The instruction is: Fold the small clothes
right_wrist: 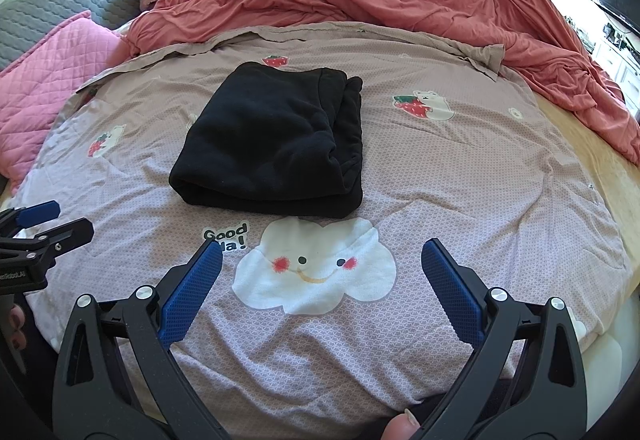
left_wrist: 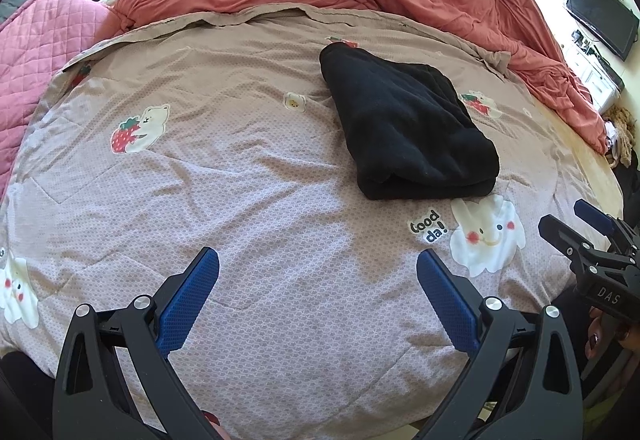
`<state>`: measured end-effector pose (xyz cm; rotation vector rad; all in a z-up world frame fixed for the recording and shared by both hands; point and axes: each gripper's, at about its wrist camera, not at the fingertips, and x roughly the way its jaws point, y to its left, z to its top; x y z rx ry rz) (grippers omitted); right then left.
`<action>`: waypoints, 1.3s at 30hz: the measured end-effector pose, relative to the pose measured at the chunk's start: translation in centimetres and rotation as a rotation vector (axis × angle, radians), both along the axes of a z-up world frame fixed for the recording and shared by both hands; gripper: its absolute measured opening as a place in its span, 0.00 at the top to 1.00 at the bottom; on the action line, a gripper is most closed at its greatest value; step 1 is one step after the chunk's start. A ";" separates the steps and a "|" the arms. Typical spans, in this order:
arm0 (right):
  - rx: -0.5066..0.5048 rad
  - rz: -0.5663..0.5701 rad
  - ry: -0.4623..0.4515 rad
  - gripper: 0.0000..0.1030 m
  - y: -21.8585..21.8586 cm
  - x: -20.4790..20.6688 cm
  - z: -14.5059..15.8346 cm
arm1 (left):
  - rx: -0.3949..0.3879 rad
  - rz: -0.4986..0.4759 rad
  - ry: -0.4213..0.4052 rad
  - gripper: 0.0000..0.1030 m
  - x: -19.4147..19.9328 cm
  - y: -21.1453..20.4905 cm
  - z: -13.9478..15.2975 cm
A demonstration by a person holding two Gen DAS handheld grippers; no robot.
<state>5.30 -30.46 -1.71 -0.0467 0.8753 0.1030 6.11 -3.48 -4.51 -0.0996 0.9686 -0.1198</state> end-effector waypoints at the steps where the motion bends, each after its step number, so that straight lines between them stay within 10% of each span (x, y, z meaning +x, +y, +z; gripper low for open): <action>1: 0.001 0.000 0.000 0.09 0.0 0.0 0.0 | 0.002 0.000 -0.002 0.04 0.0 0.0 0.0; 25: 0.041 -0.085 -0.047 0.09 -2.0 -0.2 1.1 | 0.012 0.003 0.040 0.04 0.6 0.7 -0.4; 34: 0.040 -0.554 -0.230 0.09 -18.5 -3.6 6.0 | -0.043 0.221 0.062 0.04 3.6 10.3 -0.3; 39: -0.060 -0.990 -0.148 0.09 -33.7 -9.3 1.4 | 0.001 0.521 0.130 0.04 5.0 23.5 -2.2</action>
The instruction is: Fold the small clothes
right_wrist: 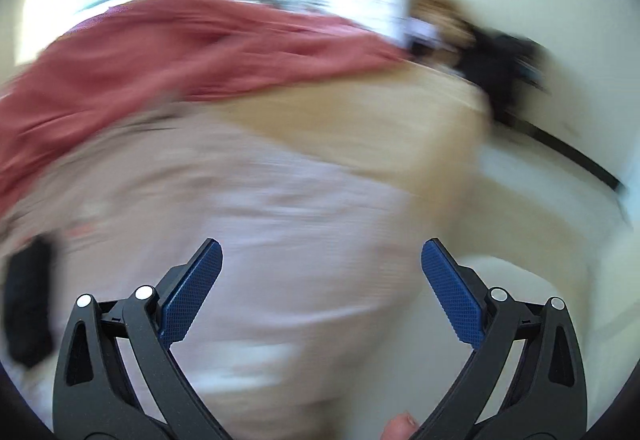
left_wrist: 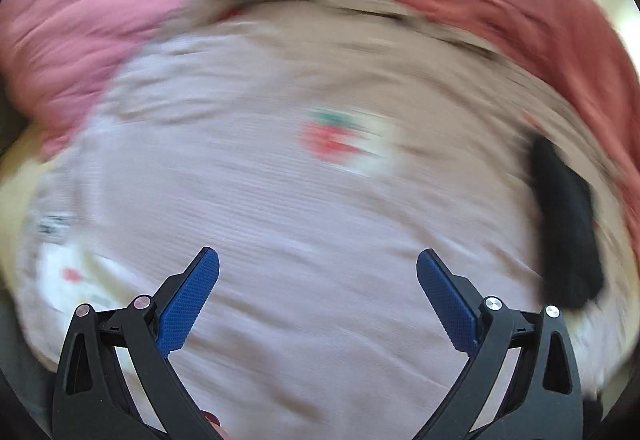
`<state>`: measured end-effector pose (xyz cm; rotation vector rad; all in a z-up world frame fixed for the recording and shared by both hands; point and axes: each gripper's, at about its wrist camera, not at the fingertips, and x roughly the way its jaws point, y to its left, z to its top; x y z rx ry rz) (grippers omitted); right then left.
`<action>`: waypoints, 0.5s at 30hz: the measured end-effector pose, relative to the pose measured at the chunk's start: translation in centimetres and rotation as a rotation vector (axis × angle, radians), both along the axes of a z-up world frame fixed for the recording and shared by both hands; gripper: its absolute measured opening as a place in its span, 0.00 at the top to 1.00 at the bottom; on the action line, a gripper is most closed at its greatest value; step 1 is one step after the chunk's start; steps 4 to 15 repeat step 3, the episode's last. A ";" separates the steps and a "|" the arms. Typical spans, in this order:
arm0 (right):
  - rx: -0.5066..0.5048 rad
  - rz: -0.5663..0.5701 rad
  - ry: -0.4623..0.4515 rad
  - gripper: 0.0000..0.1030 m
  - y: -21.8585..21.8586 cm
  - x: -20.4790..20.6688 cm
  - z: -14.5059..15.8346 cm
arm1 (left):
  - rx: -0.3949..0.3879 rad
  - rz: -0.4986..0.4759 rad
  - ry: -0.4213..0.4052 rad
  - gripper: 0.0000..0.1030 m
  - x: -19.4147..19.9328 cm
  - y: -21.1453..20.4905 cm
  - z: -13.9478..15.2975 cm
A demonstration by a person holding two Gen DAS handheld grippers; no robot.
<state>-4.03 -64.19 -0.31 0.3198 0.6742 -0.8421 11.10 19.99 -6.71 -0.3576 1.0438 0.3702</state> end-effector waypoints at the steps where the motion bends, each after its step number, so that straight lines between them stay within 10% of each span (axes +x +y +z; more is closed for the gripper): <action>1: 0.010 -0.088 0.039 0.09 -2.7 -1.3 -1.4 | 0.016 0.038 0.006 0.04 0.0 2.1 -0.2; 3: 0.071 -0.281 0.130 0.09 -9.1 -4.8 -5.1 | 0.076 0.148 0.052 0.04 -0.4 7.6 -1.2; 15: 0.071 -0.281 0.130 0.09 -9.1 -4.8 -5.1 | 0.076 0.148 0.052 0.04 -0.4 7.6 -1.2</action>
